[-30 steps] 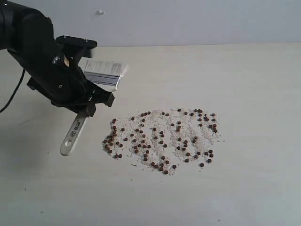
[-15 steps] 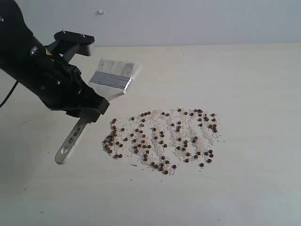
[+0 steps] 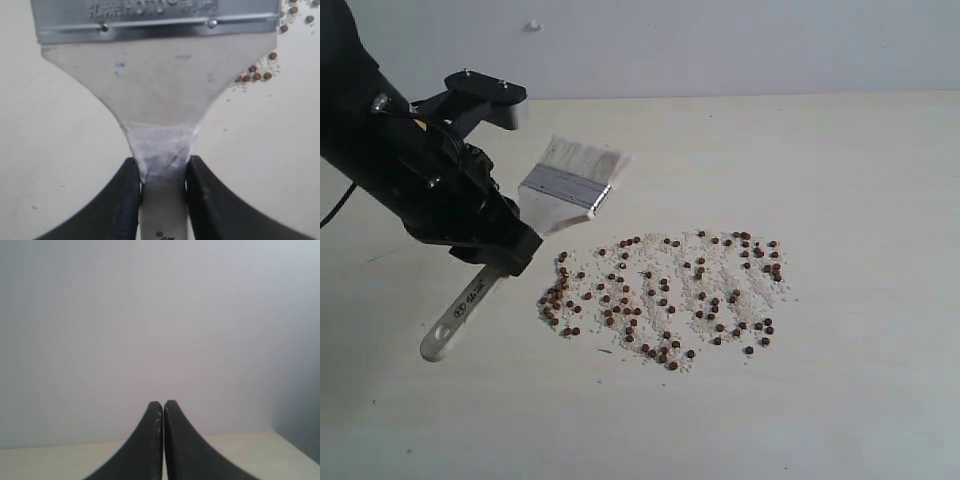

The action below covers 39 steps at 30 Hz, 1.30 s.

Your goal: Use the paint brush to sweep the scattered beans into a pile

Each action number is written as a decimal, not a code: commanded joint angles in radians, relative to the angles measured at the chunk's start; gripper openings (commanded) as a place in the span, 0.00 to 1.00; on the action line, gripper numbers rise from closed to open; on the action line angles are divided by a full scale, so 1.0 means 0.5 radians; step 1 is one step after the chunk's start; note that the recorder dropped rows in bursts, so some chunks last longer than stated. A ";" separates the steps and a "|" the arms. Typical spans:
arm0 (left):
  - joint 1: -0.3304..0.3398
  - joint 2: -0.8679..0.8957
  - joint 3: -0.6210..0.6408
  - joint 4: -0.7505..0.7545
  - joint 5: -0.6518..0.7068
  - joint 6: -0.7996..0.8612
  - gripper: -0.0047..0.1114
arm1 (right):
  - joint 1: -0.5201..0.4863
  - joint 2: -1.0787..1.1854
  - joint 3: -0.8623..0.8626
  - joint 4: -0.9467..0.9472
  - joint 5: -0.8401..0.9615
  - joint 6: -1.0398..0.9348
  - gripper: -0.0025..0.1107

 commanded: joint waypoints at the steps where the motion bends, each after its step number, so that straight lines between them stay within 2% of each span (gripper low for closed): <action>1: -0.001 -0.028 -0.001 -0.009 -0.087 0.029 0.04 | 0.005 -0.010 0.011 -0.017 -0.415 0.000 0.02; 8: -0.001 -0.028 -0.001 -0.009 -0.176 0.068 0.04 | 0.005 -0.010 0.011 -0.017 -0.667 0.060 0.02; 10: -0.001 -0.028 -0.001 -0.009 -0.200 0.090 0.04 | 0.014 -0.010 0.011 -0.017 -0.678 0.320 0.02; 11: -0.001 -0.028 -0.001 -0.014 -0.205 0.115 0.04 | 0.045 -0.010 0.011 -0.017 -0.678 0.716 0.02; 13: 0.011 -0.028 -0.006 -0.009 -0.213 0.120 0.04 | 0.060 -0.010 0.011 -0.033 -0.628 1.256 0.02; 17: 0.025 -0.020 -0.022 -0.025 -0.198 0.120 0.04 | 0.060 -0.010 0.011 0.109 -0.683 0.964 0.02; 21: 0.025 -0.020 -0.022 -0.031 -0.178 0.120 0.04 | 0.060 0.160 -0.117 0.160 -0.569 0.964 0.02; 29: 0.025 -0.020 -0.022 -0.070 -0.116 0.120 0.04 | 0.060 0.907 -0.534 -0.277 -0.271 0.976 0.02; 34: 0.028 -0.020 -0.022 -0.073 -0.100 0.113 0.04 | 0.060 1.213 -0.703 -0.493 -0.027 1.039 0.02; 37: 0.028 -0.020 -0.022 -0.065 -0.100 0.113 0.04 | 0.092 1.322 -0.733 -0.608 0.023 1.039 0.08; 39: 0.033 -0.020 -0.022 -0.060 -0.097 0.116 0.04 | 0.144 1.384 -0.782 -0.614 0.177 1.039 0.12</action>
